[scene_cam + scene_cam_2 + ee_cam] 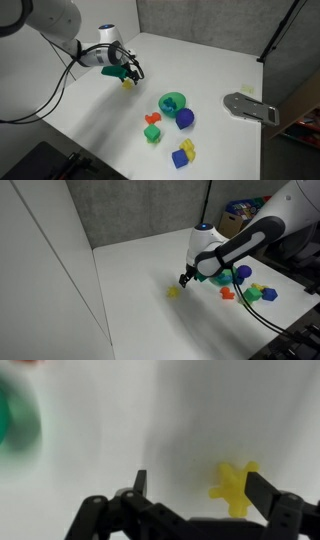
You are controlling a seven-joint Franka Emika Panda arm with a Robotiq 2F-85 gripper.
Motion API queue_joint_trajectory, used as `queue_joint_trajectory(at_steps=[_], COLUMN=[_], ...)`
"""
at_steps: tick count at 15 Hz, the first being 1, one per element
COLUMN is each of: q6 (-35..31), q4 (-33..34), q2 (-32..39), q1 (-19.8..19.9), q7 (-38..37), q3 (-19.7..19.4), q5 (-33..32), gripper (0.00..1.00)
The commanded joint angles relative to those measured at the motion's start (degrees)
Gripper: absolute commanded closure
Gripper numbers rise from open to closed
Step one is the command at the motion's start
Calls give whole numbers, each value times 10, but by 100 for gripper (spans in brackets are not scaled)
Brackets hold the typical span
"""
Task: Put the green block on top of the yellow block, move the green bowl to the right, pick up the yellow toy on the left and put it in the green bowl
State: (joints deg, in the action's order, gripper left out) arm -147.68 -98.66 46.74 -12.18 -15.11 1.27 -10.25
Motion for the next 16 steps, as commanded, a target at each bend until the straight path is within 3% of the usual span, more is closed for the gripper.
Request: queue_joint_trajectory(at_steps=[1,9,16], q6=[28,94,95], q4=[59,155,228], q2=[35,97,153], q1=[-5,-38,-57], q7=[21,3,-6], q3=[11,7,-4], q5=[34,57,50], gripper=[0,0,0])
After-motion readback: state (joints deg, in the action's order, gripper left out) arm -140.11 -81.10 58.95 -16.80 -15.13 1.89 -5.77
